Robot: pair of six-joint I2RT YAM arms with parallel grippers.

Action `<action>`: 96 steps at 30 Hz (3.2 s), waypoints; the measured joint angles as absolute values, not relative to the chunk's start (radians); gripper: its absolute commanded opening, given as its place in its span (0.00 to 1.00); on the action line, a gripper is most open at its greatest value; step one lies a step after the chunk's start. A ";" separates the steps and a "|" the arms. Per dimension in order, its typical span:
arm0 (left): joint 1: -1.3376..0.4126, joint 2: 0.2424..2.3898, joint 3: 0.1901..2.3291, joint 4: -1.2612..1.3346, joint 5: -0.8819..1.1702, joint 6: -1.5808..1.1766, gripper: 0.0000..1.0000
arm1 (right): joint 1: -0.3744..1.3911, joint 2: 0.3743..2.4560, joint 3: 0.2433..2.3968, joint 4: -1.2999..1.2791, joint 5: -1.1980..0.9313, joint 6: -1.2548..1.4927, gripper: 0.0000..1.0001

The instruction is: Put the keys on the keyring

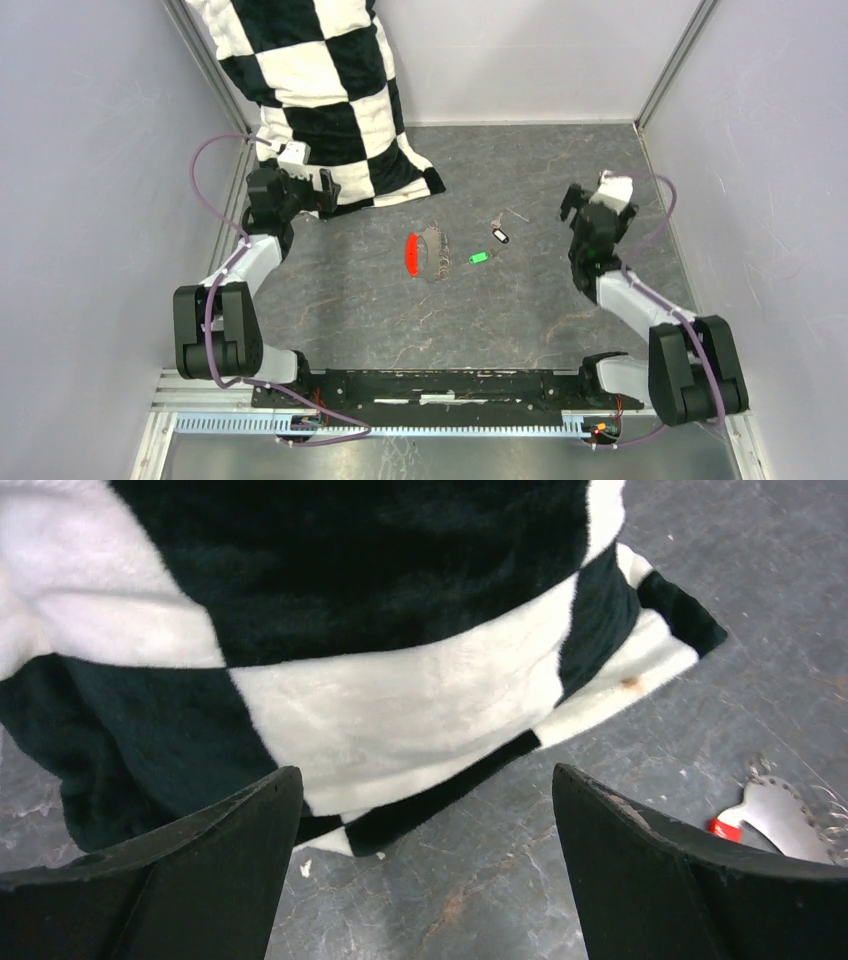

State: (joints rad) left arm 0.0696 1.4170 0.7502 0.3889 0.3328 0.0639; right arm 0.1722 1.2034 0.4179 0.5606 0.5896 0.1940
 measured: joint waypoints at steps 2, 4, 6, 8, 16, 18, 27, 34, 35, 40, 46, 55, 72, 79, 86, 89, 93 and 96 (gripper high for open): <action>0.070 1.419 0.811 0.280 0.358 0.084 1.00 | 0.171 1.249 0.541 0.460 0.555 0.233 0.98; 0.070 1.423 0.858 0.168 0.395 0.102 1.00 | 0.173 1.303 0.627 0.410 0.440 0.231 0.98; 0.070 1.428 0.881 0.073 0.430 0.114 1.00 | 0.204 1.355 0.668 0.381 0.347 0.212 0.98; 0.070 1.431 0.886 0.008 0.455 0.123 1.00 | 0.258 1.406 0.694 0.347 0.290 0.194 0.98; 0.064 1.467 0.922 -0.151 0.493 0.145 1.00 | 0.509 1.713 1.000 0.220 0.160 0.113 0.98; 0.063 1.468 0.922 -0.168 0.493 0.146 1.00 | 0.559 1.760 1.048 0.212 0.144 0.106 0.97; 0.063 1.460 0.922 -0.223 0.488 0.165 1.00 | 0.699 1.989 1.253 0.154 0.132 0.088 0.77; 0.063 1.415 0.911 -0.238 0.474 0.183 0.99 | 0.732 2.024 1.260 0.127 0.171 0.089 0.64; 0.063 1.412 0.910 -0.238 0.473 0.185 0.99 | 0.736 2.028 1.261 0.127 0.182 0.089 0.63; 0.063 1.411 0.910 -0.239 0.472 0.189 0.97 | 0.743 2.072 1.288 0.117 0.211 0.091 0.59; 0.063 1.407 0.909 -0.248 0.472 0.193 0.94 | 0.744 2.096 1.312 0.116 0.231 0.093 0.47; 0.063 1.398 0.909 -0.259 0.471 0.200 0.91 | 0.746 2.110 1.327 0.118 0.237 0.115 0.16; 0.063 1.378 0.909 -0.261 0.499 0.200 0.85 | 0.745 2.024 1.273 0.178 0.064 0.134 0.03; 0.061 1.378 0.909 -0.262 0.508 0.200 0.85 | 0.741 1.924 1.195 0.205 0.118 0.155 0.74; 0.059 1.378 0.909 -0.265 0.509 0.200 0.86 | 0.701 1.934 1.161 0.193 0.129 0.200 0.64; 0.059 1.378 0.909 -0.269 0.509 0.200 0.85 | 0.670 1.961 1.162 0.193 0.080 0.218 0.61; 0.059 1.378 0.909 -0.281 0.509 0.200 0.85 | 0.643 1.997 1.163 0.186 0.018 0.224 0.58; 0.059 1.378 0.909 -0.283 0.509 0.200 0.84 | 0.639 2.011 1.172 0.183 -0.021 0.223 0.45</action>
State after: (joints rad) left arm 0.0593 1.3777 0.9092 -0.2832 0.5095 0.2005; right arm 0.6388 2.0106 1.1725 0.1825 -0.0208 0.2230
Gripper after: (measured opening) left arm 0.850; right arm 0.560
